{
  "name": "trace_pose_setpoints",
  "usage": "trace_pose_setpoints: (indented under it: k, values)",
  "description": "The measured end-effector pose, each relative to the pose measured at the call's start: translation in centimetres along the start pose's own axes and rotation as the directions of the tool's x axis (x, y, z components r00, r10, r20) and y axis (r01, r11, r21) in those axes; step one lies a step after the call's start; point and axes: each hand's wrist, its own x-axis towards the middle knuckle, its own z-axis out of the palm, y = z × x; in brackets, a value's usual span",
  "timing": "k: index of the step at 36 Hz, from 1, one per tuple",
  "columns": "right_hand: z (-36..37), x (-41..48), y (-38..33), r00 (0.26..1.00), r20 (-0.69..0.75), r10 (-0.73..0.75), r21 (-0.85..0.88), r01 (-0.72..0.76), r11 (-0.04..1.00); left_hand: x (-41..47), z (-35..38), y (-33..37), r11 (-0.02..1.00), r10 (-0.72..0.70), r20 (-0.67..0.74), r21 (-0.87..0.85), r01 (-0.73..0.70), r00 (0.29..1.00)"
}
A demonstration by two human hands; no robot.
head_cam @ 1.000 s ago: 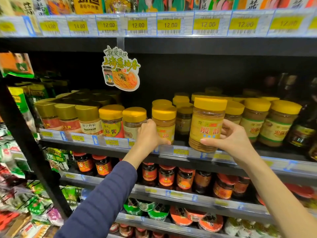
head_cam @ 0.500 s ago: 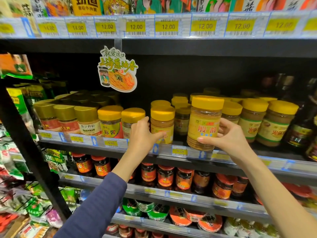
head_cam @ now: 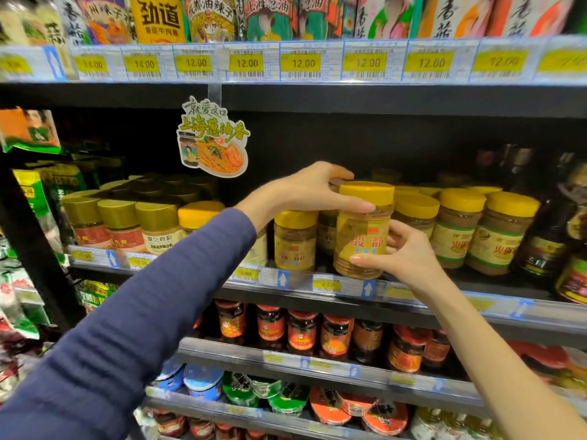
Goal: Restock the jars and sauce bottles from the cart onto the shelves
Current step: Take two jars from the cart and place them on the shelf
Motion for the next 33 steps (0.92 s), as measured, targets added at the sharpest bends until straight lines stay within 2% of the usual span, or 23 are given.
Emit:
trace_pose_setpoints:
  k: [6,22,24,27,33]
  values:
    - [0.1,0.2,0.3,1.0,0.003,0.019,-0.016,-0.019,1.0,1.8,-0.2,1.1,0.981,-0.012,-0.007,0.195,0.013,1.0]
    - [-1.2,-0.6,1.0,1.0,-0.007,-0.016,-0.085,0.015,0.996,2.9,-0.4,0.7,0.992,0.003,-0.02,0.128,-0.001,1.0]
    - [-1.3,-1.4,1.1,1.0,-0.022,-0.009,-0.142,0.006,0.99,3.1,-0.4,0.5,0.987,-0.005,-0.015,0.159,0.008,1.0]
    - [-1.5,-3.1,1.4,0.997,-0.058,-0.047,-0.316,0.026,0.948,3.5,-0.4,0.0,0.98,-0.019,-0.01,0.197,0.021,1.0]
    - [-1.2,-6.2,2.7,0.996,-0.022,-0.092,-0.67,0.053,0.74,4.1,0.0,-1.4,0.973,-0.072,-0.006,0.218,0.071,0.997]
